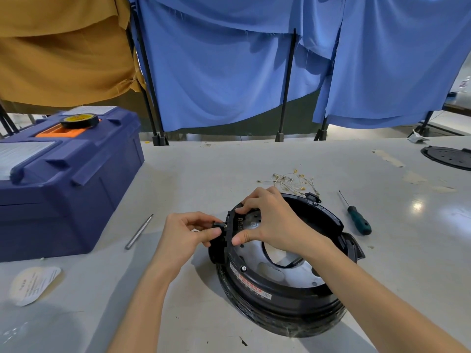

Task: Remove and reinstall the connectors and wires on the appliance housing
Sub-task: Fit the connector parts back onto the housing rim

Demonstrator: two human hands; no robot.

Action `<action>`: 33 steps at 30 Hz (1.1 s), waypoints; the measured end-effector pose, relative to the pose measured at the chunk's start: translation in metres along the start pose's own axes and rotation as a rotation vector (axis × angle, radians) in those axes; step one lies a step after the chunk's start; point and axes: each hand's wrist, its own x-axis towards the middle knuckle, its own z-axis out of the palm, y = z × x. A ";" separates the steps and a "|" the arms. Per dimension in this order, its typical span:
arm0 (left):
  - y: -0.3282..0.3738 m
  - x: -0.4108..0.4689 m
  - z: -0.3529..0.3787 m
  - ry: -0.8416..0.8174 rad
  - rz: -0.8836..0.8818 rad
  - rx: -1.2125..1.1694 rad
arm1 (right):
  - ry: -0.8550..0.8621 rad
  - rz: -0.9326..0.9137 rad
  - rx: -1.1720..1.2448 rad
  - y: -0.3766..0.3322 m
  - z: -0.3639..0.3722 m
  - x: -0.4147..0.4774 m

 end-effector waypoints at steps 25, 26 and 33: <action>-0.002 -0.001 0.006 0.010 0.030 -0.037 | -0.012 -0.008 -0.033 0.000 0.002 0.002; -0.002 -0.001 0.006 0.009 0.034 -0.040 | -0.012 -0.009 -0.035 -0.001 0.002 0.002; -0.004 0.002 0.005 0.033 -0.008 -0.049 | -0.013 -0.014 -0.038 0.000 0.002 0.002</action>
